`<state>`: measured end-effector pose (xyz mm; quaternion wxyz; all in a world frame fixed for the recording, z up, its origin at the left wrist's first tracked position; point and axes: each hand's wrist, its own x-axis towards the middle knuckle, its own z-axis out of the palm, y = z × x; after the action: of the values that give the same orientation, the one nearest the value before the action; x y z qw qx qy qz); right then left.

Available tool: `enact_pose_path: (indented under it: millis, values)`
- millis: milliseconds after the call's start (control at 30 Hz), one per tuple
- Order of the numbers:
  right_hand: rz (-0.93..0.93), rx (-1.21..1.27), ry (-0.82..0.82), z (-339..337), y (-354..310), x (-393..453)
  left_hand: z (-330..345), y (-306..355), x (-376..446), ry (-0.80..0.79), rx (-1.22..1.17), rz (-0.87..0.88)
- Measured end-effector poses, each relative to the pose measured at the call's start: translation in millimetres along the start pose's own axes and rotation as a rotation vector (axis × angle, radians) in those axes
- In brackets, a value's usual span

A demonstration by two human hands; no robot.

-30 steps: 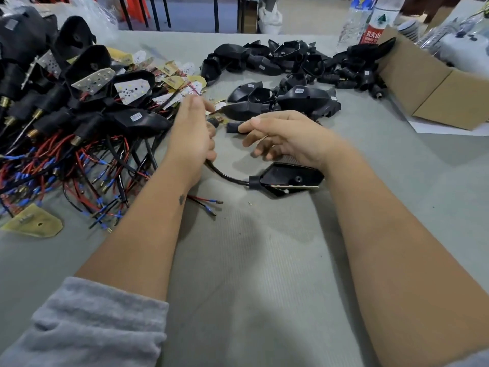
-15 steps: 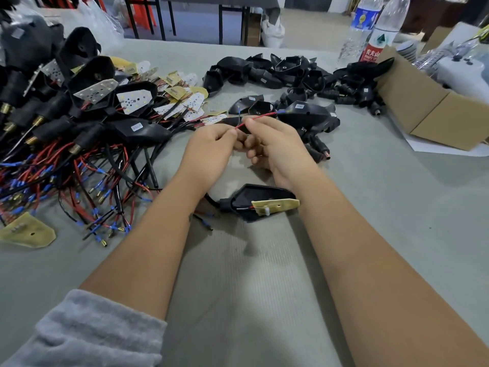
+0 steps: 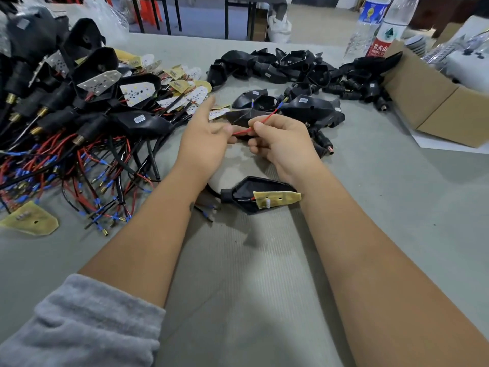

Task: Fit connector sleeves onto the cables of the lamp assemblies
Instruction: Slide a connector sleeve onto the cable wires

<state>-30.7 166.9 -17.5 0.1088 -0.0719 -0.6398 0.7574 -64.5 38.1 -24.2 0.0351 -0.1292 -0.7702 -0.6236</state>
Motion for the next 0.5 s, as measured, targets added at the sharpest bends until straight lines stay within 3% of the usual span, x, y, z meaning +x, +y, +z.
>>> enact_pose_path:
  millis: [167, 300, 333, 500]
  values:
    - [-0.109, -0.193, 0.001, -1, 0, -2, -1, -5, 0, -0.031, 0.309, 0.101]
    - [-0.182, -0.176, -0.055, 0, -1, -2, 0, -7, 3, 0.008, 0.396, 0.161]
    - [-0.195, -0.174, -0.068, 0, -1, -2, 1, -7, 4, 0.004, 0.351, 0.127]
    - [-0.224, -0.212, -0.080, 2, 0, 0, -4, -2, 14, 0.091, -0.330, -0.251]
